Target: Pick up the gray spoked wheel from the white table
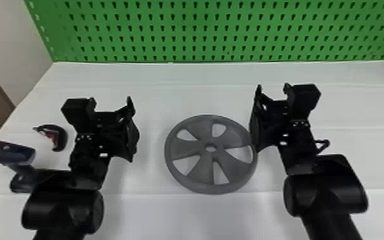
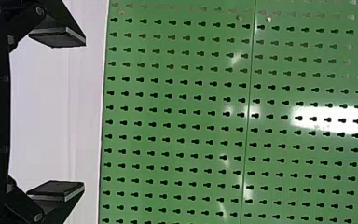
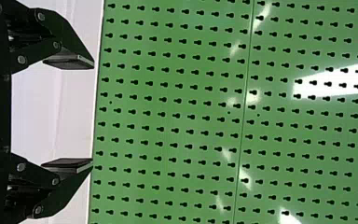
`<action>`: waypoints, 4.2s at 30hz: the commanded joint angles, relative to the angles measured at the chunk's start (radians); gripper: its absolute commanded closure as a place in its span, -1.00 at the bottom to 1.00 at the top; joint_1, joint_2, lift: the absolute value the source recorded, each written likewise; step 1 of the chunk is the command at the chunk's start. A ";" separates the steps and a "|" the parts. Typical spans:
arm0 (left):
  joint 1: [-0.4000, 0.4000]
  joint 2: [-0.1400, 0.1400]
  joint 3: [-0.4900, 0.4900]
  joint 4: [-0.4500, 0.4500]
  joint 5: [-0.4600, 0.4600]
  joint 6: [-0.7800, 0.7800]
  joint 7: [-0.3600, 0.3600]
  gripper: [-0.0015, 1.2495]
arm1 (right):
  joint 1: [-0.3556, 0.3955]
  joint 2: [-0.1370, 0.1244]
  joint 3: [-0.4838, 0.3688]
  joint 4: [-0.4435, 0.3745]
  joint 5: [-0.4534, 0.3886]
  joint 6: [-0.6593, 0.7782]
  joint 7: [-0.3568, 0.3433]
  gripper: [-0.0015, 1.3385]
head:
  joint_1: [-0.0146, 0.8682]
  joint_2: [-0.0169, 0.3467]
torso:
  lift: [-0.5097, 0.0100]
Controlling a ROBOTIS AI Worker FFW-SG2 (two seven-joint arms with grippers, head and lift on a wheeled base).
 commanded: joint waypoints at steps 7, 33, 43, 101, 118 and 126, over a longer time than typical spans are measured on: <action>0.000 0.000 -0.002 0.000 0.000 0.000 0.000 -0.69 | -0.002 0.001 0.002 0.000 -0.001 0.005 0.000 -0.23 | 0.78 -0.66 | 0.58; 0.003 0.000 0.003 0.000 0.000 0.002 0.000 -0.69 | -0.023 0.000 0.033 -0.064 -0.016 0.212 -0.006 -0.23 | 0.78 -0.66 | 0.58; 0.003 0.001 0.005 0.000 0.000 0.002 0.000 -0.69 | -0.089 0.001 0.028 -0.156 -0.044 0.490 -0.009 -0.23 | 0.78 -0.66 | 0.58; -0.002 0.009 -0.017 0.000 -0.021 0.032 -0.001 -0.69 | -0.687 -0.064 -0.007 0.324 -0.369 1.620 -0.138 -0.24 | 0.78 -0.66 | 0.58; 0.000 0.011 -0.015 0.000 -0.020 0.032 0.000 -0.69 | -0.670 -0.071 0.007 0.353 -0.400 1.620 -0.138 -0.24 | 0.78 -0.66 | 0.58; -0.005 0.012 -0.021 0.000 -0.020 0.034 0.000 -0.69 | -0.663 -0.072 0.012 0.364 -0.401 1.620 -0.138 -0.24 | 0.78 -0.66 | 0.58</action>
